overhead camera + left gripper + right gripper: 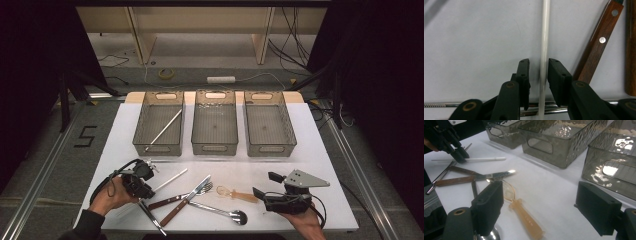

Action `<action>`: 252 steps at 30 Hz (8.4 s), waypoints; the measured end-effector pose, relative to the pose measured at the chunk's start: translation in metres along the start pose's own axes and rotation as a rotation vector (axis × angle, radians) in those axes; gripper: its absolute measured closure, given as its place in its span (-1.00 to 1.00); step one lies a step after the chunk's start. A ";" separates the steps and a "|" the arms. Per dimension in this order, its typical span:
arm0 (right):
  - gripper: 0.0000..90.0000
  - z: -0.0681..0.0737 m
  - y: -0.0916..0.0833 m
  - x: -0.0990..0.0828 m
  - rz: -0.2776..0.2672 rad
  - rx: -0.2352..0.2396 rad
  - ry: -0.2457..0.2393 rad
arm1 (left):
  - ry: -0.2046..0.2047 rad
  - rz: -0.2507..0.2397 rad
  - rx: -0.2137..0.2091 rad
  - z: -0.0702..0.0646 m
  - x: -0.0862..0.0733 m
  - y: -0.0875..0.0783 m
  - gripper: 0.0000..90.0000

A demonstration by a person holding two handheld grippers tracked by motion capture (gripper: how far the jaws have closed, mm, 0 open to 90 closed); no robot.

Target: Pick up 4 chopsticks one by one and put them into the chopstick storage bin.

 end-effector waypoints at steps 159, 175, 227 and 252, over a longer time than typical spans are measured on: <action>-0.53 0.000 0.001 -0.001 -0.011 0.015 -0.004 | -0.379 -0.489 0.202 0.136 0.107 -0.046 0.60; -0.53 0.000 0.001 -0.001 -0.011 0.013 -0.003 | -0.209 -0.489 0.129 0.072 0.065 -0.077 -0.21; -0.53 0.002 0.001 0.000 -0.005 0.015 -0.012 | -0.105 -0.150 0.079 0.027 -0.046 -0.029 -0.02; -0.53 0.002 0.003 -0.001 0.004 0.015 -0.010 | 0.204 -0.028 0.023 0.007 -0.036 -0.018 -0.36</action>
Point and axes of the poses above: each handheld gripper's, and its own axes: y roughly forward along the jaws, x roughly out of its top, z roughly to its left, the point moved 1 cm from there along y, roughly forward along the jaws, and after that the axes turned 9 degrees about z, right-handed, at the moved point
